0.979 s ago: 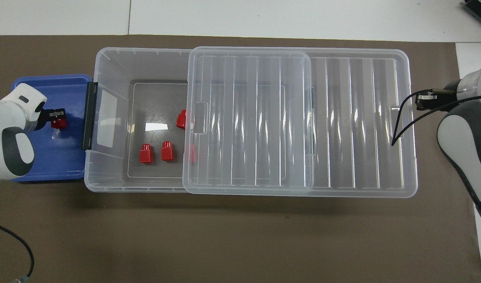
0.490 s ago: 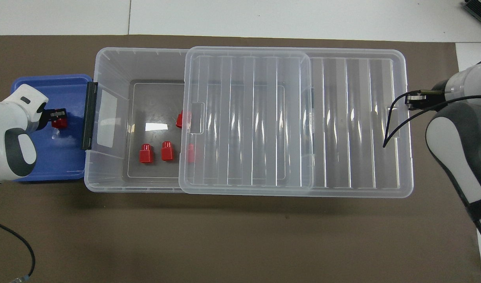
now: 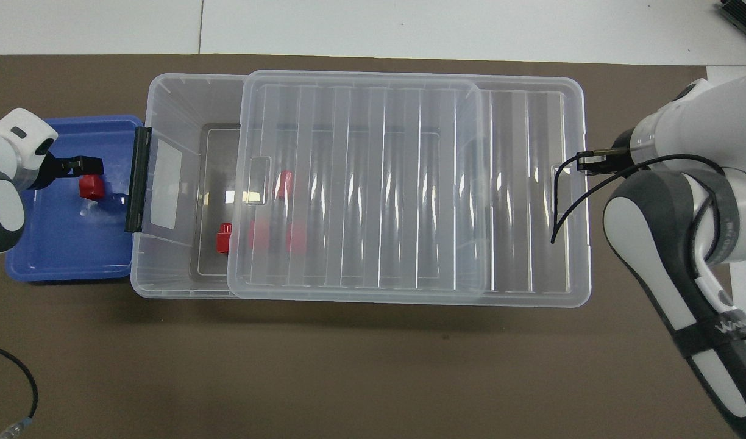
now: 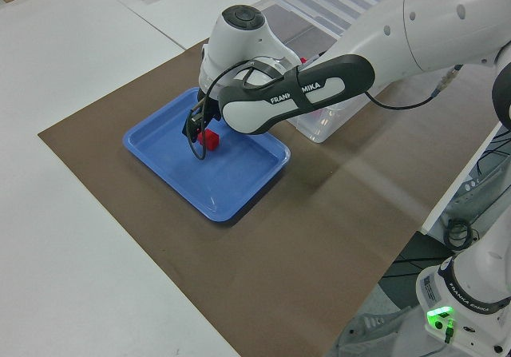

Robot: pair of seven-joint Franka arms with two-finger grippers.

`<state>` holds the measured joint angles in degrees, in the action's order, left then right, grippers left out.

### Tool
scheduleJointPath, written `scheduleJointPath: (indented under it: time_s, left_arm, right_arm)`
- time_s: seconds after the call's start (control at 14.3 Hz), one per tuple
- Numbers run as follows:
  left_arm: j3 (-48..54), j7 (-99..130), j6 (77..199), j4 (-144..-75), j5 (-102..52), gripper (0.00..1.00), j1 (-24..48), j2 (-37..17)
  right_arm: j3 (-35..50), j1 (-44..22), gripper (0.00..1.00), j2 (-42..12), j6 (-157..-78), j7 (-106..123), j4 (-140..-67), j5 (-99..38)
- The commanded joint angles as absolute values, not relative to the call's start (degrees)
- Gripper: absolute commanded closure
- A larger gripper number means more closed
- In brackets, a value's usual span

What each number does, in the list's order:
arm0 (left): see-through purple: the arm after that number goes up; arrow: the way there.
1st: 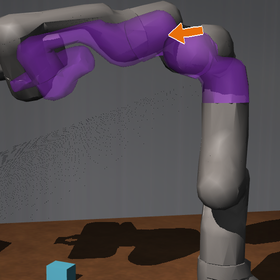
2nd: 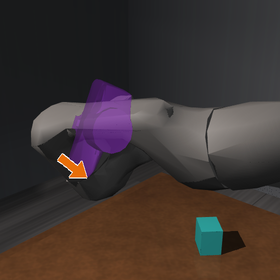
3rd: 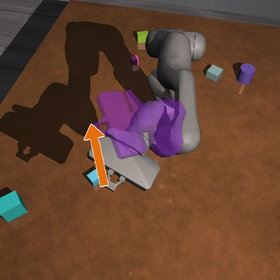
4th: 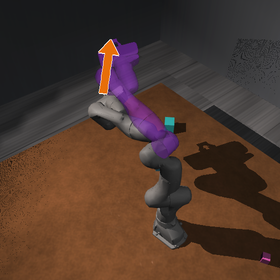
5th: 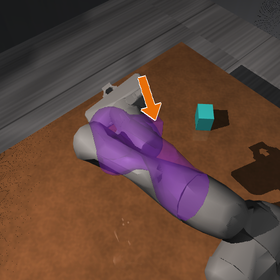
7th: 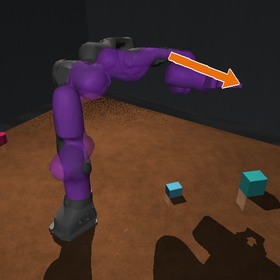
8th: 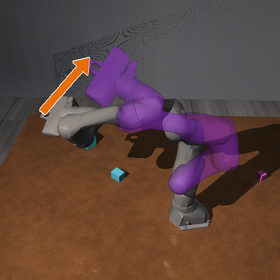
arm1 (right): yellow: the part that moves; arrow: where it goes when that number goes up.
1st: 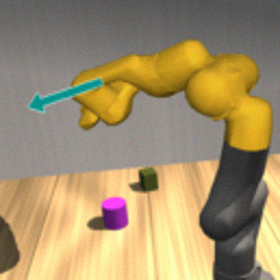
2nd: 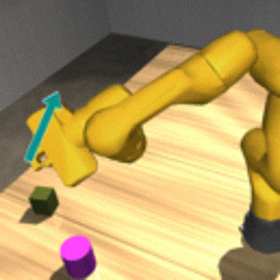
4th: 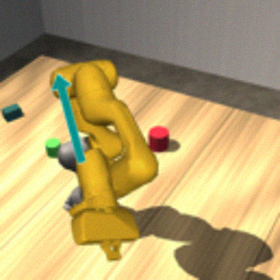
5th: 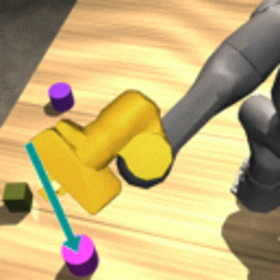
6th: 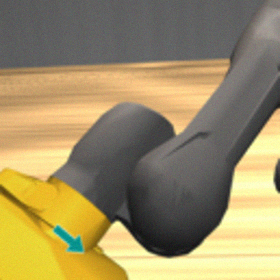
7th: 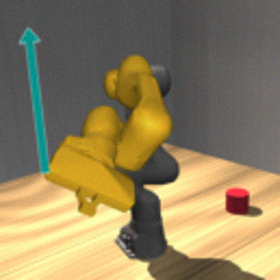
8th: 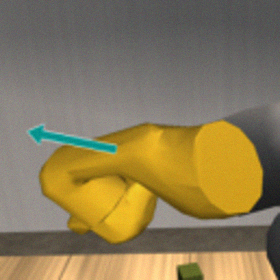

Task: Place red block in blue tray from box
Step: 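Open the left gripper while the right gripper slides the lid back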

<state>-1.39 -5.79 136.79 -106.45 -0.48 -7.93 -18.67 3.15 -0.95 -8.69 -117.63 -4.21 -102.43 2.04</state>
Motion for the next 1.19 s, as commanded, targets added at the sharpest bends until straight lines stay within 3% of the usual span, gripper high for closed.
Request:
scheduleJointPath:
  time_s: [0.0, 0.21, 0.49, 1.12]
  left_arm:
    - [-1.1, -7.0, 124.6, -101.4, -1.2, 0.00, -7.7, -13.4]
    - [-1.1, -7.3, 117.4, -101.8, -1.2, 0.00, -6.5, -8.1]
    - [-1.1, -7.0, 117.5, -103.0, -1.1, 0.00, -2.8, -7.5]
    - [-0.1, -7.3, 94.0, -91.1, 0.5, 0.00, 2.1, -3.7]
  right_arm:
    - [3.3, -3.1, 1.00, -8.3, -116.3, -2.6, -102.7, 1.7]
    - [3.7, -5.5, 1.00, -8.1, -115.6, -2.6, -102.7, 1.5]
    - [3.7, -8.1, 1.00, -8.0, -115.4, -2.6, -102.6, -1.0]
    - [3.8, -10.9, 1.00, -8.0, -115.5, -2.7, -102.5, -2.9]
